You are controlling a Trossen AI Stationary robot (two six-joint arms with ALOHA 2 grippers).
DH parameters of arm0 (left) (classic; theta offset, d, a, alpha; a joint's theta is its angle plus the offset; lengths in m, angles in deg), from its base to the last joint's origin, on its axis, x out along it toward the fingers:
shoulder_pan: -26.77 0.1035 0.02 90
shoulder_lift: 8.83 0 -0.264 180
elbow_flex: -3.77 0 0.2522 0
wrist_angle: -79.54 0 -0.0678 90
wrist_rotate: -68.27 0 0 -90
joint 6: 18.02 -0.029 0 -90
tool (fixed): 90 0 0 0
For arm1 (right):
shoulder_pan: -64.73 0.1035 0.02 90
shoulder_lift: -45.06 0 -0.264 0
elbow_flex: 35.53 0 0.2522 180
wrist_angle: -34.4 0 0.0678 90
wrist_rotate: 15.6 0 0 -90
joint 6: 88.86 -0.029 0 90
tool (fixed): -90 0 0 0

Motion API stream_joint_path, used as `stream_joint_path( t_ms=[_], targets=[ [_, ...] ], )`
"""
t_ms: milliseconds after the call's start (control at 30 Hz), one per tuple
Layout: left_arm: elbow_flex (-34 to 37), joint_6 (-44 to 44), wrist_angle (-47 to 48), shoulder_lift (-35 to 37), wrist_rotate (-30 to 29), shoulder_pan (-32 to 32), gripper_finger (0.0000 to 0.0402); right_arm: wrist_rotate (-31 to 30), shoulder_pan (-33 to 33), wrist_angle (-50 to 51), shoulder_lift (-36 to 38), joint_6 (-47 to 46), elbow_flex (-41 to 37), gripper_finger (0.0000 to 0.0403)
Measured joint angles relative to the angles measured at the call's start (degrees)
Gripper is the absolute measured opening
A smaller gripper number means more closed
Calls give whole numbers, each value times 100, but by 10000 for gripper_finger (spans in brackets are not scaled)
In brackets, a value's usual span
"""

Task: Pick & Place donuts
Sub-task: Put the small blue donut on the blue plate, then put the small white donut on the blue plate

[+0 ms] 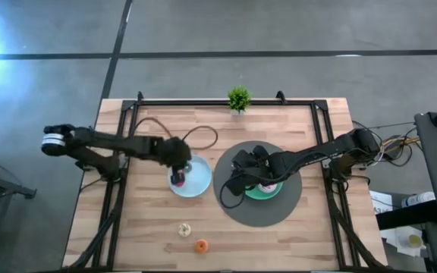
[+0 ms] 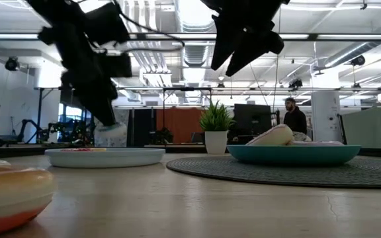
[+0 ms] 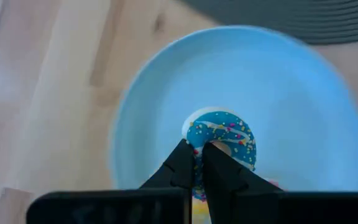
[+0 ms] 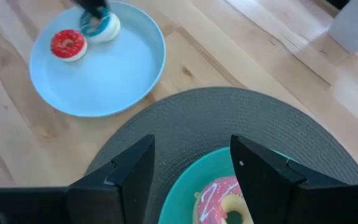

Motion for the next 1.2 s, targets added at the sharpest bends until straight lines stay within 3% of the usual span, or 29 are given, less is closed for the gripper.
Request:
stream_joint_path(
  t_ms=[100,267,467,667,833,1000,1200],
  targets=[
    [-115,-268,-92,-361,145,340,0,-21,4,101,2,-121,-10,203],
    [-327,-475,-319,-888,149,393,3,-105,4,162,4,-172,-13,203],
    [-565,-482,-279,-1233,61,393,53,-148,17,171,7,-185,-14,203],
    [-735,-491,471,-935,55,390,120,-148,31,189,7,-160,-14,203],
    [-737,-446,880,-205,179,324,135,-59,62,123,7,177,-14,203],
    [-661,-470,1124,744,492,-381,131,797,172,-464,-39,1531,-62,203],
    [-392,77,1082,1134,276,-1959,128,2177,160,-1631,-403,2585,-108,203]
  ],
)
